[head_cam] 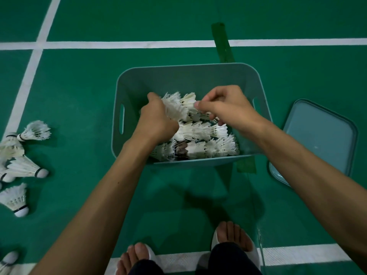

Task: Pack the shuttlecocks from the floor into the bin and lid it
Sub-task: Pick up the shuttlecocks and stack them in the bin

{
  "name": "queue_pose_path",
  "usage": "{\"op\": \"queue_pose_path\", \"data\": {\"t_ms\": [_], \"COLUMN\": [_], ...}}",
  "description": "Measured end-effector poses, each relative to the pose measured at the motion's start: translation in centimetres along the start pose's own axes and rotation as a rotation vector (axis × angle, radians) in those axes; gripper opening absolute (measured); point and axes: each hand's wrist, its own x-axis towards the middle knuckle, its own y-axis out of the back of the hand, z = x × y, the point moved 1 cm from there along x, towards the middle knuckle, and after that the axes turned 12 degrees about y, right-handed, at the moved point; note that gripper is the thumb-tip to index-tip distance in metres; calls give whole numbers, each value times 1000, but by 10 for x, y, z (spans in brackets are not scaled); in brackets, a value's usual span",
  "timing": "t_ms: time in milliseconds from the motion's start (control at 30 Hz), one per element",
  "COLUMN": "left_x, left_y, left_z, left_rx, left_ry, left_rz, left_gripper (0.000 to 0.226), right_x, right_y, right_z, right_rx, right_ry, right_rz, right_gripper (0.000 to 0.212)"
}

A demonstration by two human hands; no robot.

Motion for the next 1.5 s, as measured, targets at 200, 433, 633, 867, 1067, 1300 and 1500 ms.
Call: {"op": "queue_pose_path", "data": {"t_ms": [200,433,633,867,1067,1300,1500], "left_x": [-11,-9,5,17,20,-2,-69], "left_y": [-21,-10,-5,-7,-5,10,34], "left_z": [21,9,1,-5,-10,-11,-24], "left_rx": [18,259,460,471,451,392,123], "left_ry": [-276,-147,107,80,66,-19,-333], "left_rz": [5,317,30,-41,-45,30,364], "left_gripper": [54,53,78,87,84,74,43], "right_x": [-8,13,36,64,67,29,-35], "right_y": [5,31,-1,-18,-10,2,-25], "right_z": [-15,1,9,27,28,1,-56], "right_rx": [-241,-641,-515,-225,-156,-385,-283], "right_ry": [308,44,-157,-285,-307,-161,234], "right_rz": [-130,236,124,55,26,144,267], "right_gripper": [12,16,22,21,7,22,5]}}
